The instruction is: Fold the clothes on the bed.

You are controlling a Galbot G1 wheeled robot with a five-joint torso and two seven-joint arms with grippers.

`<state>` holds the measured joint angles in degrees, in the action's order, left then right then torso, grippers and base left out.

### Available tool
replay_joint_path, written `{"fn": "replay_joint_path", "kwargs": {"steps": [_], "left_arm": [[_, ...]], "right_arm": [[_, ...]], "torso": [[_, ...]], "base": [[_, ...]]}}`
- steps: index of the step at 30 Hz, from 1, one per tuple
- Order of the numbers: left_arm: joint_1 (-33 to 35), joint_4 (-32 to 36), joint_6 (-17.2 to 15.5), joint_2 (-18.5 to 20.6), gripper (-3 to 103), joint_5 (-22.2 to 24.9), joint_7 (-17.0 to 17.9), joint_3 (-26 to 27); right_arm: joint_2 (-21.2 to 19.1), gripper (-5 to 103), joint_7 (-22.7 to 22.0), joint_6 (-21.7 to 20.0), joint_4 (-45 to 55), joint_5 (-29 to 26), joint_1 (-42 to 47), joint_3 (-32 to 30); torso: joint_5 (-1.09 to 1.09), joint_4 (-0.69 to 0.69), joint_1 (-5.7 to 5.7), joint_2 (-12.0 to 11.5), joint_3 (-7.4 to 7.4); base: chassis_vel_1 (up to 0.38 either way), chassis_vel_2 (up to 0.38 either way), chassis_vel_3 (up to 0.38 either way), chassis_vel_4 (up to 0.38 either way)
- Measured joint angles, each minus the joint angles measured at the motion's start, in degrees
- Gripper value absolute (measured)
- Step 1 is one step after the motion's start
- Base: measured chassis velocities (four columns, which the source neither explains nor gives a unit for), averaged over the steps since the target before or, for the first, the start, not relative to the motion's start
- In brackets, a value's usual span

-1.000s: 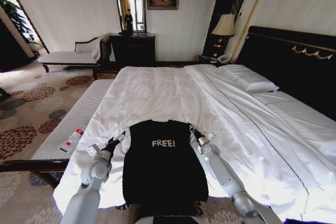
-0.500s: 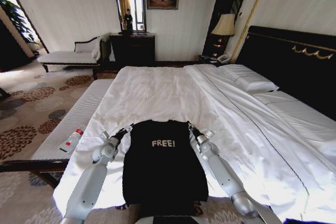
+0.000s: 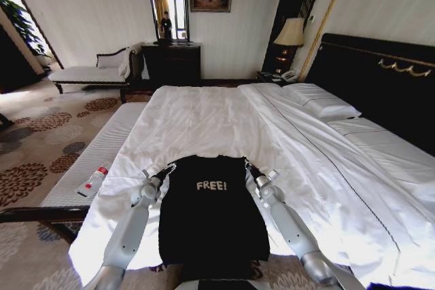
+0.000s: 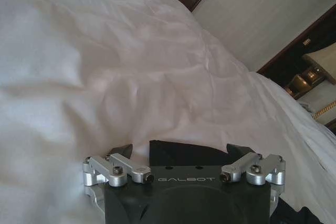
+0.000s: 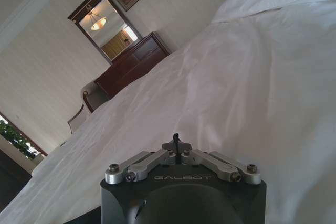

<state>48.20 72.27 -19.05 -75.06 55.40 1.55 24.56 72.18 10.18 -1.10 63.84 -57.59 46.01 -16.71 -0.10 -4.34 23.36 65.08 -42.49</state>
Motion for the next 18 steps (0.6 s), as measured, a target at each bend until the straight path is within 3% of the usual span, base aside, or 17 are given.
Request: {"fn": "replay_joint_path", "kwargs": {"steps": [7, 13, 15, 16, 17, 18], "left_arm": [[-2.70, -3.46, 0.22, -1.72, 102, -1.26, -0.08, -0.94], [-3.02, -3.92, 0.21, -2.32, 89, -1.53, -0.12, -1.23], [-3.02, -3.98, 0.22, -2.34, 78, -1.62, -0.36, -1.23], [-3.02, -4.02, 0.27, -2.34, 78, -1.67, -0.53, -1.21], [-2.97, -4.07, 0.41, -2.32, 68, -1.70, -0.78, -1.18], [-2.93, -4.12, 0.57, -2.30, 68, -1.77, -1.01, -1.16]], "right_arm": [[0.07, 0, -0.28, 0.04, 0.89, 0.30, 0.23, -0.06], [-0.13, 0, -0.30, 0.12, 1.06, 0.52, 0.47, -0.42], [-0.18, 0, -0.30, 0.18, 1.03, 0.62, 0.58, -0.52], [-0.21, 0, -0.29, 0.24, 0.95, 0.68, 0.64, -0.58], [-0.21, 0, -0.27, 0.35, 0.83, 0.77, 0.73, -0.63], [-0.22, 0, -0.26, 0.42, 0.74, 0.84, 0.82, -0.65]], "torso": [[0.00, 0.00, 0.00, 0.00, 0.00], [0.00, 0.01, 0.00, 0.00, 0.00], [0.00, 0.01, 0.00, 0.00, 0.00], [-0.01, 0.01, 0.00, 0.00, 0.00], [-0.01, 0.01, 0.00, 0.00, 0.00], [-0.01, 0.01, 0.00, 0.00, 0.00]], "base": [[0.000, 0.000, 0.000, 0.000], [0.000, 0.000, 0.000, 0.000], [0.000, 0.000, 0.000, 0.000], [0.000, 0.000, 0.000, 0.000], [0.000, 0.000, 0.000, 0.000], [0.000, 0.000, 0.000, 0.000]]}}
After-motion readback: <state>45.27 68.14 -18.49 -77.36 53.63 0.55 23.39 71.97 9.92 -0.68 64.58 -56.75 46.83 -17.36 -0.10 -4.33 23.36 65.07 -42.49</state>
